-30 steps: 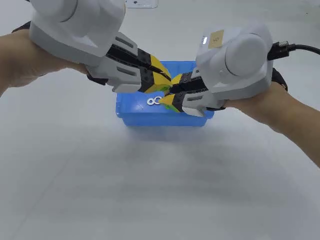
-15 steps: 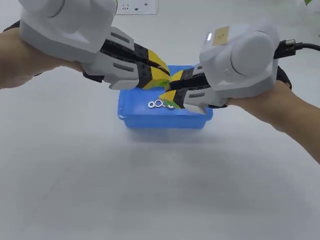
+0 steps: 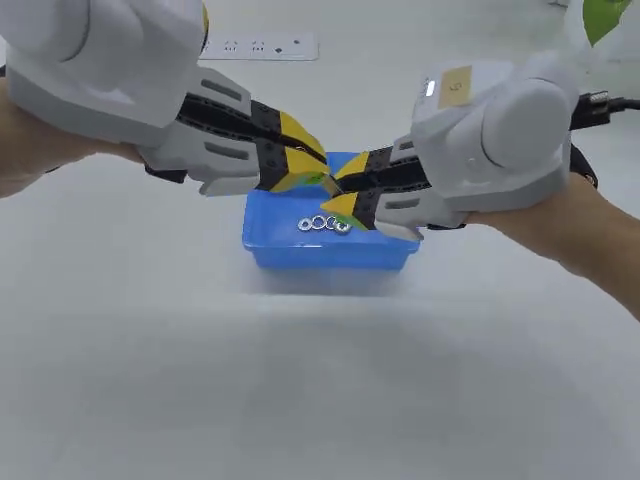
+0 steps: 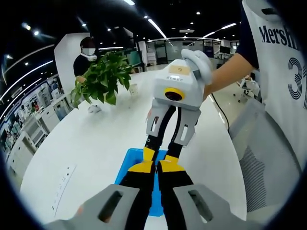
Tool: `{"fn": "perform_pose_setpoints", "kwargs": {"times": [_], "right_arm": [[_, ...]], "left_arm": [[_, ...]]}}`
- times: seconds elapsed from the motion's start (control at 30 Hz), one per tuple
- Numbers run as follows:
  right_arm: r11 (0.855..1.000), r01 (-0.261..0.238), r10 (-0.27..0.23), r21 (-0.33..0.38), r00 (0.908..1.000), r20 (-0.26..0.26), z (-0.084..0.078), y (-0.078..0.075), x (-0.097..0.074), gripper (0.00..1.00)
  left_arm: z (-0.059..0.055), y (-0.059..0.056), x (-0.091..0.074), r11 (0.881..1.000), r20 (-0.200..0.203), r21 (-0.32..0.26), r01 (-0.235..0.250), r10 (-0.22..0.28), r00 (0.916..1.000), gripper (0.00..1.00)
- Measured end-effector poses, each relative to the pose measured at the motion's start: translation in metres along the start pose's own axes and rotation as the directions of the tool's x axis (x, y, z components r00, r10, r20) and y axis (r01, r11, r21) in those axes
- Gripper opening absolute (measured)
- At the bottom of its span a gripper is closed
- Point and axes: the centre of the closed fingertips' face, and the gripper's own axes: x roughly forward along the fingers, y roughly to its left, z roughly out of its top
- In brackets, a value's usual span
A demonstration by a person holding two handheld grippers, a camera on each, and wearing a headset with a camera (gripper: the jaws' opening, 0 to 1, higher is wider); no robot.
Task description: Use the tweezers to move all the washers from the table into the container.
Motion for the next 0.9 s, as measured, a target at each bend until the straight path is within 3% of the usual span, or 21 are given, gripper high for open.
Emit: {"fn": "perform_pose_setpoints", "kwargs": {"times": [0.3, 0.6, 0.77, 0.9], "right_arm": [[0.995, -0.088, 0.086, 0.042, 0.9958, 0.030, 0.005, 0.026, -0.011, 0.12], [0.978, -0.172, 0.163, 0.122, 0.9835, 0.078, 0.007, 0.040, -0.019, 0.12], [0.982, -0.171, 0.167, 0.078, 0.9841, 0.061, 0.004, 0.046, -0.022, 0.09], [0.987, -0.156, 0.156, 0.038, 0.9877, 0.014, -0.003, 0.052, -0.019, 0.08]], "left_arm": [[0.008, -0.025, -0.007, 0.998, 0.008, 0.048, 0.031, -0.031, 0.9995, 0.06], [0.007, -0.039, -0.008, 0.995, -0.007, 0.075, 0.072, -0.071, 0.9974, 0.06], [0.007, -0.043, -0.007, 0.994, 0.002, 0.078, 0.080, -0.080, 0.9968, 0.06], [-0.002, -0.049, -0.003, 0.995, 0.000, 0.064, 0.080, -0.080, 0.9968, 0.06]]}}
